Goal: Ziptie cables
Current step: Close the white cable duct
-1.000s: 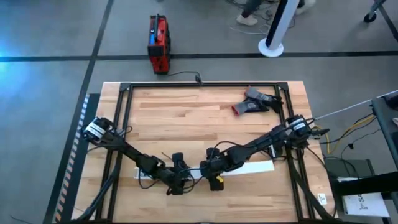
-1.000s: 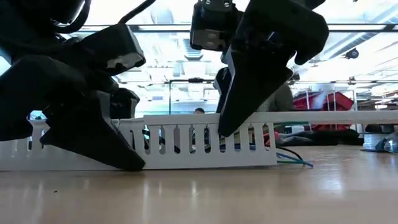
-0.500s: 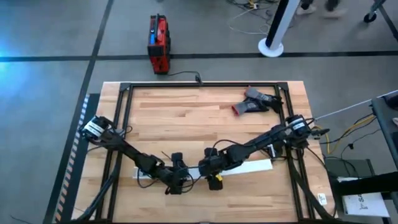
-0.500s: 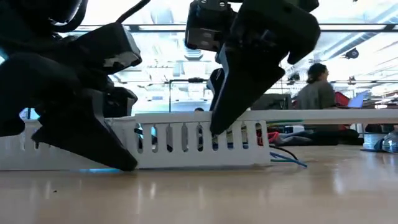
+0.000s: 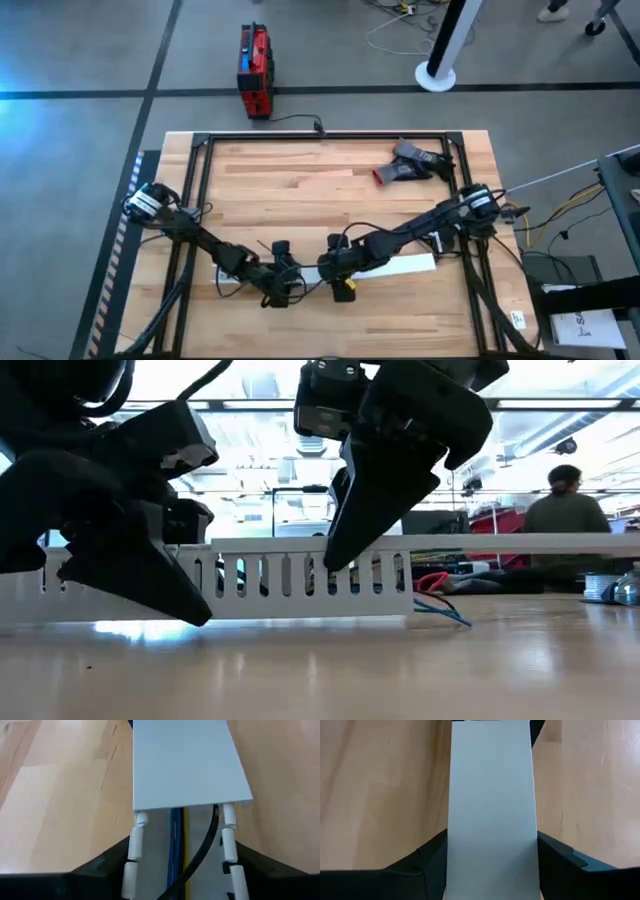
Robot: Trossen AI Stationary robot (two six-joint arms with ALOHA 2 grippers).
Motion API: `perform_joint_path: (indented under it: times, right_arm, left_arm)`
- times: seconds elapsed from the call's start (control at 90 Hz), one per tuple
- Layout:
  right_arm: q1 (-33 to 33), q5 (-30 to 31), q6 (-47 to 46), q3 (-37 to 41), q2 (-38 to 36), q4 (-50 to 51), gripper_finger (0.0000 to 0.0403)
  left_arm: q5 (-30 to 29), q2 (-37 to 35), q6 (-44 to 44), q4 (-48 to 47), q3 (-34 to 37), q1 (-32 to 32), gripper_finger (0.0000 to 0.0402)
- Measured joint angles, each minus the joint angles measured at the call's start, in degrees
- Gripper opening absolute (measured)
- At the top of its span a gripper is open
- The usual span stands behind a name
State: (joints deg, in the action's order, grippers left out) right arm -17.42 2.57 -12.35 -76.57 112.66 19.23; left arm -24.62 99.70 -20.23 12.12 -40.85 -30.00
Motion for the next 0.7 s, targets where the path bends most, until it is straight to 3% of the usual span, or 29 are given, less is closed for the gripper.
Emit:
perform_joint_path:
  times: [0.289, 0.589, 0.7]
  right_arm:
    - [1.3, 1.1, -0.2, -2.4, 3.4, -4.4, 0.0217]
    - [1.9, 1.6, -0.5, -9.5, 7.9, 1.6, 0.0217]
    - [1.9, 2.1, 0.2, -10.4, 8.1, 3.1, 0.0217]
  left_arm:
    - [-0.1, 0.0, 0.0, 0.8, 0.1, 0.1, 0.0218]
    - [0.4, -0.1, -0.2, -0.8, 0.1, 0.1, 0.0217]
    - [2.3, -1.2, -0.1, -3.3, -0.2, 0.1, 0.0239]
